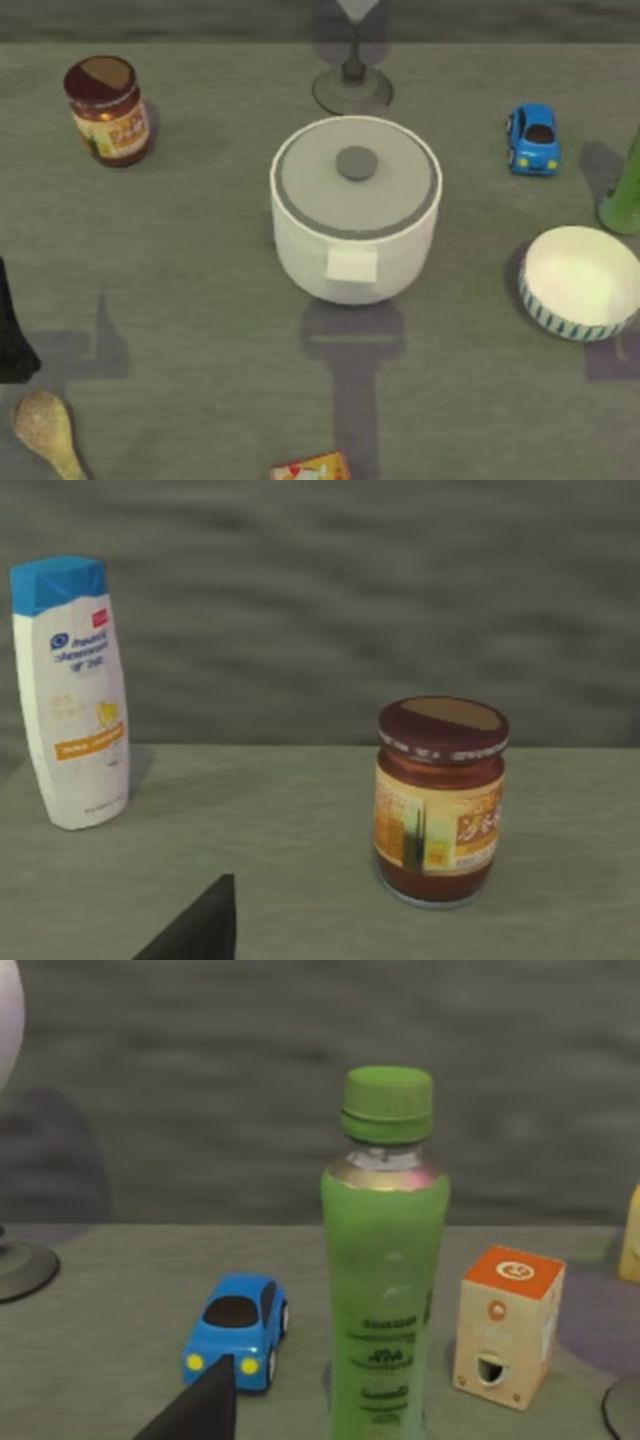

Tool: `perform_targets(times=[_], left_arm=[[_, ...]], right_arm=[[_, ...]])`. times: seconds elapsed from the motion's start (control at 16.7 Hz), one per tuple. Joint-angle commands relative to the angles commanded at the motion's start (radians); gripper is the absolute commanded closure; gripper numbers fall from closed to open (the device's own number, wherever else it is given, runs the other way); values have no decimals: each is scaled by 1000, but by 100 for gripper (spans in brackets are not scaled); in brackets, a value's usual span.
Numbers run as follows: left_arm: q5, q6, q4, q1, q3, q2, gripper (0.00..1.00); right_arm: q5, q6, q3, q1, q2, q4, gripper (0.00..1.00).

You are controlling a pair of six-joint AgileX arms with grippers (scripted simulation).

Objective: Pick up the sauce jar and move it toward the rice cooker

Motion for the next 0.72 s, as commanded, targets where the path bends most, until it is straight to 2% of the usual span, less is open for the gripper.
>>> perform_targets(times=[0.36, 0.72], left_arm=[[10, 20, -47, 0, 74, 77, 0], [58, 110, -246, -12, 409, 412, 0]], right_arm=[[0, 0, 0, 0, 0, 0, 0], [0, 0, 0, 0, 0, 0, 0]])
